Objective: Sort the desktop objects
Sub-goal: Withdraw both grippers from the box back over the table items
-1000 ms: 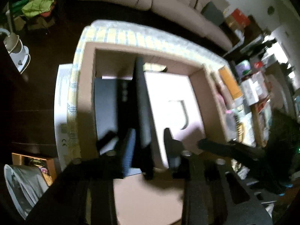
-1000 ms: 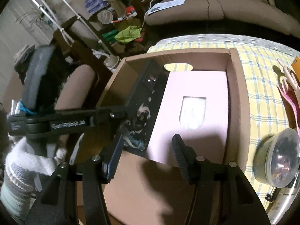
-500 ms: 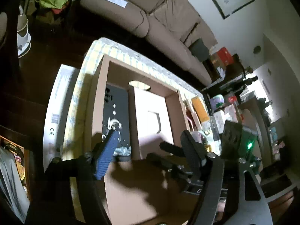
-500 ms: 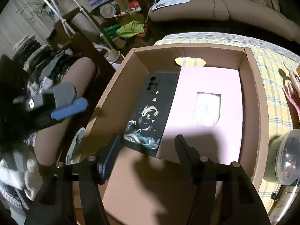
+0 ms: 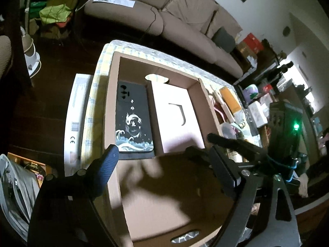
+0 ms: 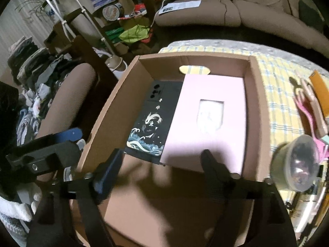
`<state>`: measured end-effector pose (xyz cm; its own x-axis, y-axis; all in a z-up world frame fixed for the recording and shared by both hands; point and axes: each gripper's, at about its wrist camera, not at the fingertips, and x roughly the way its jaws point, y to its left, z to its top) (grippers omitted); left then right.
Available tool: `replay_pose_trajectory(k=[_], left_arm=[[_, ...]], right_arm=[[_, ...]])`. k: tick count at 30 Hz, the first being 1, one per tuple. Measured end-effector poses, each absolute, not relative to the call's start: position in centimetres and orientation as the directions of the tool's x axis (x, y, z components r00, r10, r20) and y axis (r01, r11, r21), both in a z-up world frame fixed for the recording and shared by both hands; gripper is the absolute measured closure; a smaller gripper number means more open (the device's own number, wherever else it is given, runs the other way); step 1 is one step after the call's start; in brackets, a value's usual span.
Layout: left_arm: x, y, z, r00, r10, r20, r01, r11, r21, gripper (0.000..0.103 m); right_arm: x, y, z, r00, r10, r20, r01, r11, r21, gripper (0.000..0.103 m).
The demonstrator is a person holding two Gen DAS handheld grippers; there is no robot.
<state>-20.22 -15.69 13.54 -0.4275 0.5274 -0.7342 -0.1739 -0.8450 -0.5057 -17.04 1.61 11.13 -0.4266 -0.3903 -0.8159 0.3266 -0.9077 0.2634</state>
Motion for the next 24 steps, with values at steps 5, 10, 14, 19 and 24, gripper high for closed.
replay_pose_trajectory(k=[5, 10, 14, 19, 24], left_arm=[[-18.5, -15.4, 14.0, -0.431, 0.499, -0.752, -0.176, -0.863, -0.473, 0.008], [-16.9, -14.9, 14.2, -0.423, 0.512, -0.747, -0.182, -0.856, -0.483, 0.0], [-15.6, -14.5, 14.7, -0.42, 0.515, -0.747, -0.187, -0.855, -0.485, 0.0], [-14.1, -14.0, 15.5, -0.424, 0.502, -0.753, -0.192, -0.863, -0.467, 0.0], [-12.4, -13.4, 16.0, -0.427, 0.494, -0.757, -0.2, -0.868, -0.453, 0.0]], right_arm=[[-15.4, 1.9, 12.1, -0.451, -0.38, -0.807, 0.343, -0.909, 0.237, 0.0], [-13.7, 2.1, 12.7, -0.467, -0.36, -0.807, 0.347, -0.914, 0.207, 0.0], [-12.3, 2.6, 13.2, -0.481, -0.342, -0.807, 0.349, -0.919, 0.182, 0.0], [-10.6, 3.3, 14.0, -0.491, -0.339, -0.802, 0.346, -0.921, 0.177, 0.0], [-8.8, 4.2, 14.7, -0.503, -0.33, -0.799, 0.336, -0.926, 0.171, 0.0]])
